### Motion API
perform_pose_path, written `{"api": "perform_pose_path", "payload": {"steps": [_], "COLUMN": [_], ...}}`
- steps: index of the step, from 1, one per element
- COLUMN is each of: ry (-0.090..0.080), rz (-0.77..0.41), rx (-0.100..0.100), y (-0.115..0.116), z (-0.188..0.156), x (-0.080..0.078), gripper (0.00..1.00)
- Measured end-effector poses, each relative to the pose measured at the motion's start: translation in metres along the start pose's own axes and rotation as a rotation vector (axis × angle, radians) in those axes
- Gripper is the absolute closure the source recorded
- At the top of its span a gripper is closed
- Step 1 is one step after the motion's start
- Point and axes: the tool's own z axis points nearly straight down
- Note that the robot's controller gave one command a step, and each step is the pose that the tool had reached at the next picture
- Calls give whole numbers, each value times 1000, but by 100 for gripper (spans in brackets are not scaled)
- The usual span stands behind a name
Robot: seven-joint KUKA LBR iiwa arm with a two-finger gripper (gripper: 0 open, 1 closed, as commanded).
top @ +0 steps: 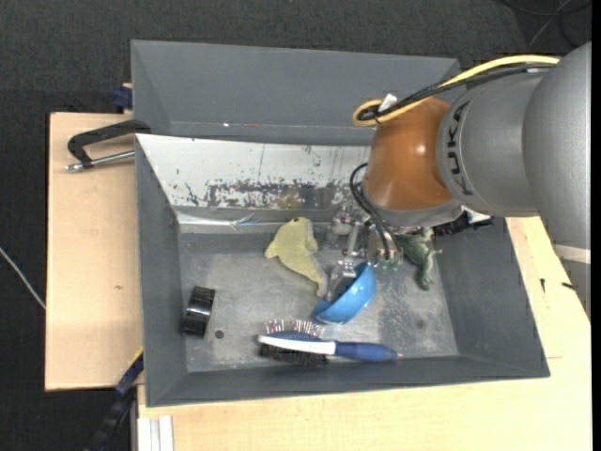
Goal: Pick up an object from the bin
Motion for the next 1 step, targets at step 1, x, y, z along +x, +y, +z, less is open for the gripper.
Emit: {"api": "perform_pose_path", "payload": {"steps": [1], "ry": [-10], "rz": [-9], "rx": [-1], "y": [-21], "z": [-2], "x": [53], "gripper": [0]}}
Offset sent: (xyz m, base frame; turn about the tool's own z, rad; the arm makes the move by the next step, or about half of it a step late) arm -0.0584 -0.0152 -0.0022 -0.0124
